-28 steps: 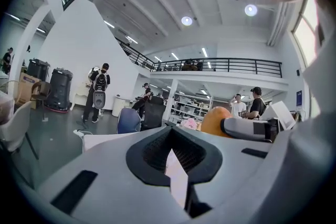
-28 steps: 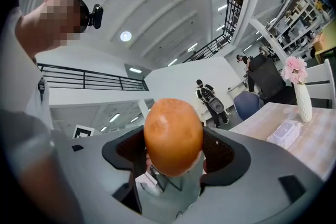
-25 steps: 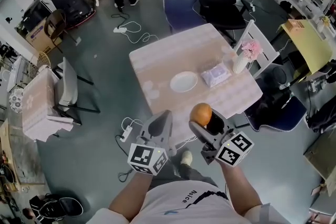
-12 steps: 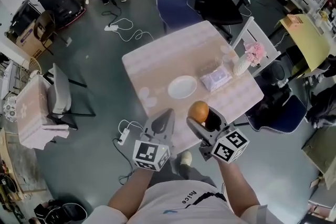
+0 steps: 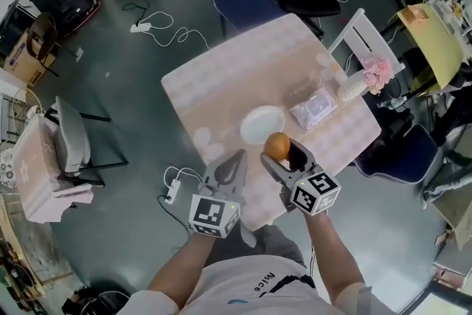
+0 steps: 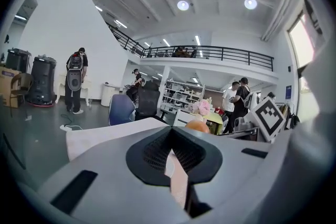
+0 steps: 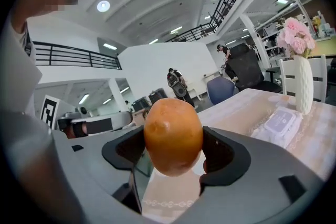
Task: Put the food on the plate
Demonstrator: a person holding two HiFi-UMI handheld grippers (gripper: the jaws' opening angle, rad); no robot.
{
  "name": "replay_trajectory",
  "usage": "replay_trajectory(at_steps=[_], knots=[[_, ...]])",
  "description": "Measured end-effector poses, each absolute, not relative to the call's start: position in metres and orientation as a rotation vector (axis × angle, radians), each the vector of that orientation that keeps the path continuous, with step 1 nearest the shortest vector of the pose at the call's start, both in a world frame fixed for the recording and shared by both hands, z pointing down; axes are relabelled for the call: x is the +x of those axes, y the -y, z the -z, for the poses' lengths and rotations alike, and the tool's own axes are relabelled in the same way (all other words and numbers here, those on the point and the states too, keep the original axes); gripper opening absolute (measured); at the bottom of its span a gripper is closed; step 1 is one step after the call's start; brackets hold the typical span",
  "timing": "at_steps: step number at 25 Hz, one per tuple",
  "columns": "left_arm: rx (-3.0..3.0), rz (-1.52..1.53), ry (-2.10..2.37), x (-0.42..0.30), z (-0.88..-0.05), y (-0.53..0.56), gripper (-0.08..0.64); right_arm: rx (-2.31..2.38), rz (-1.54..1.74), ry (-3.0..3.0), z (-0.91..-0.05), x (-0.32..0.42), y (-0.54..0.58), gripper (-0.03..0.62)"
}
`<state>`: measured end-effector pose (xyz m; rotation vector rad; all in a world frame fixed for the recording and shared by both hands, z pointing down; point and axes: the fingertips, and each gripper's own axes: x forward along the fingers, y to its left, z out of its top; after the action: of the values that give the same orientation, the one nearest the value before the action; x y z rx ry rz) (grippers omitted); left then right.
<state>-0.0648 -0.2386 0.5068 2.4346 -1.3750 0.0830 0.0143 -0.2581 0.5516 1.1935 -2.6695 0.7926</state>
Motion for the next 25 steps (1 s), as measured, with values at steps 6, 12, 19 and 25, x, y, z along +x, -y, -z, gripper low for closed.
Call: replay_trajectory(at_steps=[6,12,19,25], knots=[[2.414,-0.107,1.334,-0.077,-0.549,0.262,0.006,1.190,-0.738,2.544,-0.614,-0.001,0.288,0.308],[2.410,-0.118,1.290,-0.080,-0.579,0.277,0.006,1.166,-0.690,2.402,-0.670,-0.009,0.305,0.308],[2.405,-0.116,1.265,-0.083,-0.598,0.288,0.006,1.113,-0.636,2.270,-0.713,-0.018,0.321,0.308],[2.397,-0.118,1.261,-0.085,-0.607,0.294,0.006,1.068,-0.623,2.213,-0.729,-0.018,0.335,0.308]])
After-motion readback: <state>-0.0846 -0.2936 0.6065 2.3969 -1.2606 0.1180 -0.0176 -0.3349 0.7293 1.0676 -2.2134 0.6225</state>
